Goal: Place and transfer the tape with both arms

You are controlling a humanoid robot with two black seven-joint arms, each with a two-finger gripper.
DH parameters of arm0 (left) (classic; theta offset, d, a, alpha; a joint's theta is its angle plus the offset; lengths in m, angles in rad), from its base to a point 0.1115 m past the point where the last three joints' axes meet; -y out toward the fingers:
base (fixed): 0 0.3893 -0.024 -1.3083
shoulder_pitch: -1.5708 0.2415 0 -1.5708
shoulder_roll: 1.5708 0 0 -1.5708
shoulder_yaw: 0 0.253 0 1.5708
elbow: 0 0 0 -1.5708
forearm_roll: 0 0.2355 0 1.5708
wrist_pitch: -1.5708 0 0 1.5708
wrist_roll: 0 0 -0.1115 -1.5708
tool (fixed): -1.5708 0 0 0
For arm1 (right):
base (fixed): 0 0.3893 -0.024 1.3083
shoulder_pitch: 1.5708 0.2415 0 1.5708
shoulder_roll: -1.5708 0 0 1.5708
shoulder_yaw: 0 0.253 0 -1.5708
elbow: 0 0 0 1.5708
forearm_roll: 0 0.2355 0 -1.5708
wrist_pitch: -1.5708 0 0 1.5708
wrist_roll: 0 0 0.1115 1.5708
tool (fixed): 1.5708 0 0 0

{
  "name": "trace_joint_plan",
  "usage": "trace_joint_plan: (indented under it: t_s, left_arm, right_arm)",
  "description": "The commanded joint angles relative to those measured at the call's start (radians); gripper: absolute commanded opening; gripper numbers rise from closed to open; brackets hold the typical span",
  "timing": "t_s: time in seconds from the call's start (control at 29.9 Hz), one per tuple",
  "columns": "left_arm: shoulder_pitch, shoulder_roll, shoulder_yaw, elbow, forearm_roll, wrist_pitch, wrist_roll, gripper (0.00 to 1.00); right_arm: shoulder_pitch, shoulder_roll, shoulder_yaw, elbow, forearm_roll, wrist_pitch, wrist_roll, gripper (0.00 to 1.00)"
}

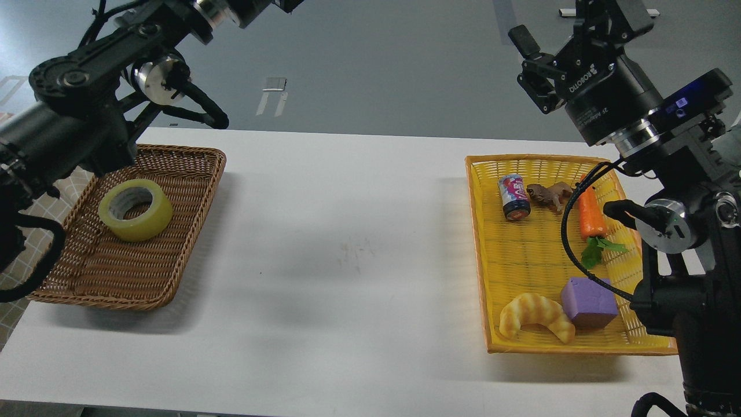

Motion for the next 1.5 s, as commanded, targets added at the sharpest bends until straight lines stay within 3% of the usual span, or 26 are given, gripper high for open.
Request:
trace_joint_plan:
  t_s: [0.0, 0.03, 0.17, 0.27, 0.67, 1.47]
  left_arm:
    - [0.066, 0.010, -0.050, -0.110, 0.013, 0.053, 0.027, 0.98]
    - [0.074, 0.010, -0.056, -0.115, 0.017, 0.065, 0.068, 0.98]
    - [0.117, -0.028, -0.181, -0.116, 0.000, 0.117, 0.099, 0.98]
    - [0.244, -0.060, -0.246, -0.136, 0.014, 0.105, 0.131, 0.98]
    - [0.360, -0.073, -0.330, -0.191, 0.014, 0.065, 0.128, 0.98]
    - [0.363, -0.065, -0.338, -0.194, 0.017, 0.067, 0.130, 0.98]
  right_arm:
    - [0.012, 0.000, 0.002, -0.007, -0.002, -0.003, 0.000, 1.00]
    - [0.021, 0.000, 0.002, -0.013, -0.002, -0.003, 0.000, 1.00]
    - [0.050, 0.000, 0.000, -0.046, 0.000, -0.004, 0.002, 1.00]
    - [0.067, 0.000, -0.001, -0.047, 0.002, -0.003, 0.002, 1.00]
    - [0.099, 0.000, -0.067, -0.086, -0.012, -0.047, -0.003, 1.00]
    - [0.090, 0.000, -0.080, -0.070, -0.003, -0.072, 0.000, 1.00]
